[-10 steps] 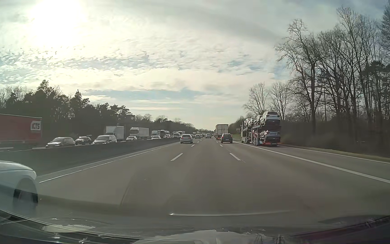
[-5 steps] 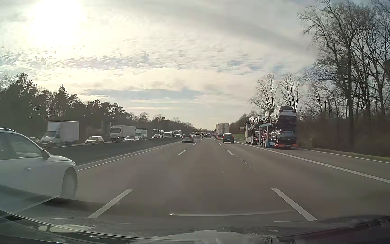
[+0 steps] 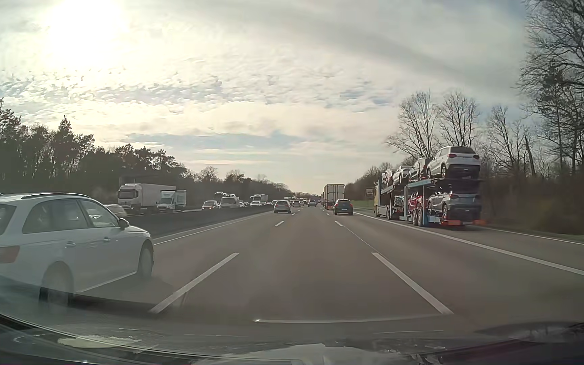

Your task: Follow the waypoints while adhering to traffic rules and regulations

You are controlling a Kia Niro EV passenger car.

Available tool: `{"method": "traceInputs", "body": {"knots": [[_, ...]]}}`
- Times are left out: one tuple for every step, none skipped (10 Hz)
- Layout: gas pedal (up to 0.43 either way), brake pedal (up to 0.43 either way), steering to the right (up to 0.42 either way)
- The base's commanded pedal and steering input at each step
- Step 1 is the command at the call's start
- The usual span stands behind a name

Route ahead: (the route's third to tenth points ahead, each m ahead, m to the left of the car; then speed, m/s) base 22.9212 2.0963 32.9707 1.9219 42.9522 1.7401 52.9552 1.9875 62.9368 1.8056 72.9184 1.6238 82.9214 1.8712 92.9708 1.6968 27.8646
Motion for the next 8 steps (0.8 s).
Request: {"method": "traceInputs", "body": {"knots": [[0.220, 0.000, -0.001], [0.220, 0.000, -0.001], [0.220, 0.000, -0.001], [0.220, 0.000, -0.001], [0.220, 0.000, -0.001], [0.220, 0.000, -0.001], [0.220, 0.000, -0.001], [0.220, 0.000, -0.001]]}}
